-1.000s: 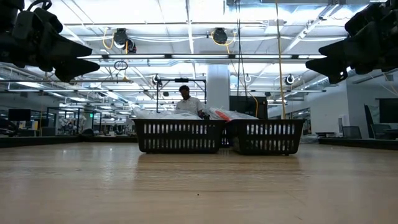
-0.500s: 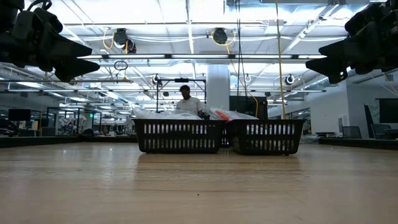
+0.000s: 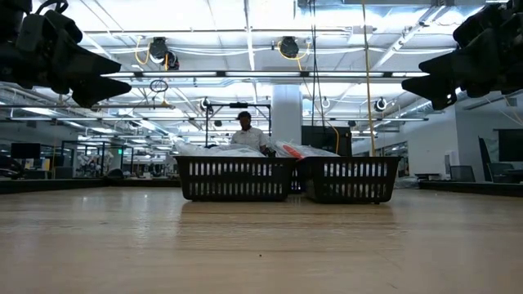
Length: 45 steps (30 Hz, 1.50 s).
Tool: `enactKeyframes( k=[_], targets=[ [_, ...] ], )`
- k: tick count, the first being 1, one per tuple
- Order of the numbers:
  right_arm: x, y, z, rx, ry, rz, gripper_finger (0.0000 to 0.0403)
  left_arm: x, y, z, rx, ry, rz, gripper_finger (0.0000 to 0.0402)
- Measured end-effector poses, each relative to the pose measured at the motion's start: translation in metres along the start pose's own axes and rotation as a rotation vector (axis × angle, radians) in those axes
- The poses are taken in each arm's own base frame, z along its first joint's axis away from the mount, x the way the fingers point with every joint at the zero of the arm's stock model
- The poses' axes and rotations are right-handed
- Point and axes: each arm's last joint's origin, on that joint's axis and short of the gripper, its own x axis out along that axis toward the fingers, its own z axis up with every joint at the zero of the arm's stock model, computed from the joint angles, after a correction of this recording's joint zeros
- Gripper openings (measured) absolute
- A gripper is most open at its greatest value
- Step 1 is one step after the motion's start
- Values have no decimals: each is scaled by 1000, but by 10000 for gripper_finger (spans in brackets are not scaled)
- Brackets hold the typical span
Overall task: Pick & Place Travel size toiletries
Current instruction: Return to Home Position
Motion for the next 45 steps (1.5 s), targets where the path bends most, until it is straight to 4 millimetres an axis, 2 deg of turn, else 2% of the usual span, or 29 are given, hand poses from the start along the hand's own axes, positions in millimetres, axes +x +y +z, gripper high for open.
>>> enactKeyframes(
  k=[11,23,33,45],
  targets=[
    [0,0,0,0,0,0,263,0,0,0,0,0,0,308],
    [0,0,0,0,0,0,263,0,0,0,0,0,0,325],
    [0,0,0,0,0,0,263,0,0,0,0,0,0,310],
    [0,0,0,0,0,0,263,0,0,0,0,0,0,328]
  ],
)
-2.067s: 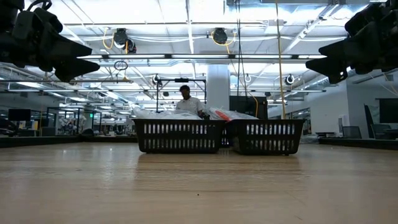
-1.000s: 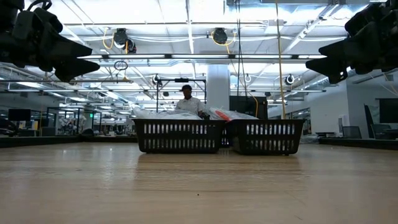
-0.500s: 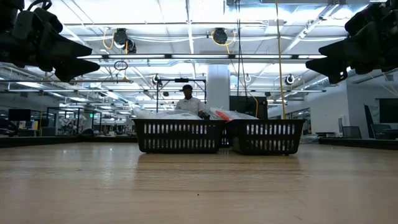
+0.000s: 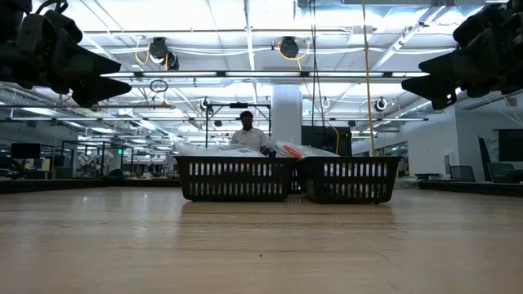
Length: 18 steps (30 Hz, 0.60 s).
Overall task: Pick & Place Travel size toiletries
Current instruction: Return to Home Position
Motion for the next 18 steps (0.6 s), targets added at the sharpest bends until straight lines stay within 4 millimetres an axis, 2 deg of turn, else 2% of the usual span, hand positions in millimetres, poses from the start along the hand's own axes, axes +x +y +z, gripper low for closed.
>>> enactKeyframes(
  k=[10,18],
  targets=[
    [0,0,0,0,0,0,263,0,0,0,0,0,0,313],
    [0,0,0,0,0,0,263,0,0,0,0,0,0,325]
  ],
)
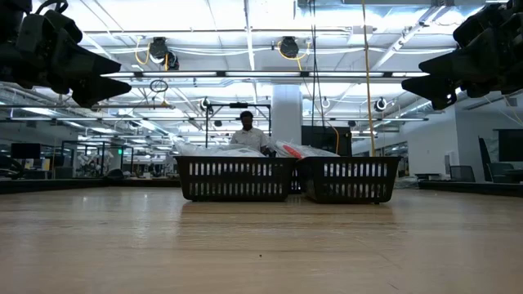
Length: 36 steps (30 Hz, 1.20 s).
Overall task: Pick & Place Travel size toiletries
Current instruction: Return to Home Position
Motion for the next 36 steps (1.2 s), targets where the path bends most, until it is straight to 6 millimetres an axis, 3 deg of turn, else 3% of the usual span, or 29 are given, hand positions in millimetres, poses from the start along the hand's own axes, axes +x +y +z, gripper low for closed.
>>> enactKeyframes(
  k=[36],
  targets=[
    [0,0,0,0,0,0,263,0,0,0,0,0,0,310]
  ],
)
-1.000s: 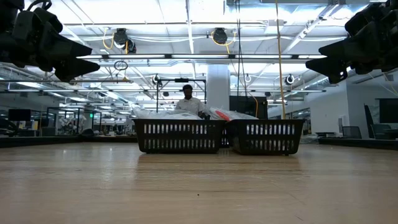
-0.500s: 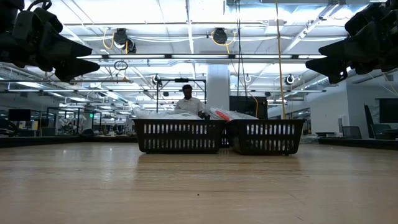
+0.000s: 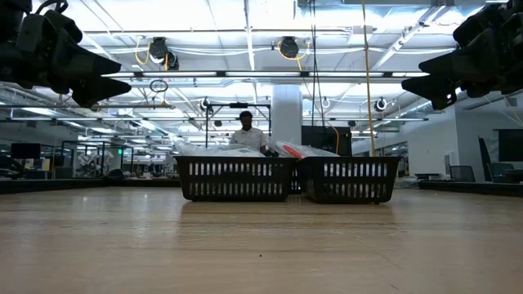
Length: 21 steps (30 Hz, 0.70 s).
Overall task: Pick & Place Travel size toiletries
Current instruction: Return to Home Position
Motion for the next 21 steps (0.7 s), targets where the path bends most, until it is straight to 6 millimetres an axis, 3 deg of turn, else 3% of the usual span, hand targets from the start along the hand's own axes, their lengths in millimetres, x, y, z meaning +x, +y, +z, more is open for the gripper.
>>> enactKeyframes(
  k=[11,21],
  targets=[
    [0,0,0,0,0,0,263,0,0,0,0,0,0,328],
    [0,0,0,0,0,0,263,0,0,0,0,0,0,313]
  ],
)
